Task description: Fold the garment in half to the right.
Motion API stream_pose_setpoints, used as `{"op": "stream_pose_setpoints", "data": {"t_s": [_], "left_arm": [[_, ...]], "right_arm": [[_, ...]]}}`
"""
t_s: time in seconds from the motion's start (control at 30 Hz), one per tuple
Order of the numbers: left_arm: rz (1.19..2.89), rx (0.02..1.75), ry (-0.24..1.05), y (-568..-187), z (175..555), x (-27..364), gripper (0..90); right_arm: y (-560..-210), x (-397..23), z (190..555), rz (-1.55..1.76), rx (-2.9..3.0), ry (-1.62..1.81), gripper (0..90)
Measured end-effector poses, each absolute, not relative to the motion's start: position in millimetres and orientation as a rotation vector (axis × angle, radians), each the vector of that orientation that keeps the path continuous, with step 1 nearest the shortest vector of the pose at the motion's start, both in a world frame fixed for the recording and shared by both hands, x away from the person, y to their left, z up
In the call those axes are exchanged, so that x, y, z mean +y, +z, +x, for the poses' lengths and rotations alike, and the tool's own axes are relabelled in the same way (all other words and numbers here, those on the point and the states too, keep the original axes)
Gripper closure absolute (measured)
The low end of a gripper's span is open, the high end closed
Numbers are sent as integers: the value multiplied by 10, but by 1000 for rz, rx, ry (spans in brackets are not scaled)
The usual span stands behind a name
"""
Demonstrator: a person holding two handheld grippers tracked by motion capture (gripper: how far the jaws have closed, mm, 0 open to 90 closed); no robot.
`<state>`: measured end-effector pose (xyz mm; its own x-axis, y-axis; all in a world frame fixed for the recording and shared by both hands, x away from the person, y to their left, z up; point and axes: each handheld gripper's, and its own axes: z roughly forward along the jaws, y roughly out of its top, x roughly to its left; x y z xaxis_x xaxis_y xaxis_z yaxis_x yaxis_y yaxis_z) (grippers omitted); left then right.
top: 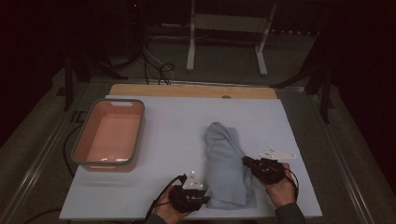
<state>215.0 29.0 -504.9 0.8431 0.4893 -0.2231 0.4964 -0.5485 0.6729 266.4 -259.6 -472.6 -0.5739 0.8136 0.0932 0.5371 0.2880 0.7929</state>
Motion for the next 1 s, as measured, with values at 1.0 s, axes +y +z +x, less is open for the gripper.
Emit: {"op": "stream_pose_setpoints", "data": {"t_s": [1.0], "left_arm": [[2113,559,-61,-4753,2236,213,545]], "right_arm": [[-4716,-2721,2688,1325,2136,1131,872]]}}
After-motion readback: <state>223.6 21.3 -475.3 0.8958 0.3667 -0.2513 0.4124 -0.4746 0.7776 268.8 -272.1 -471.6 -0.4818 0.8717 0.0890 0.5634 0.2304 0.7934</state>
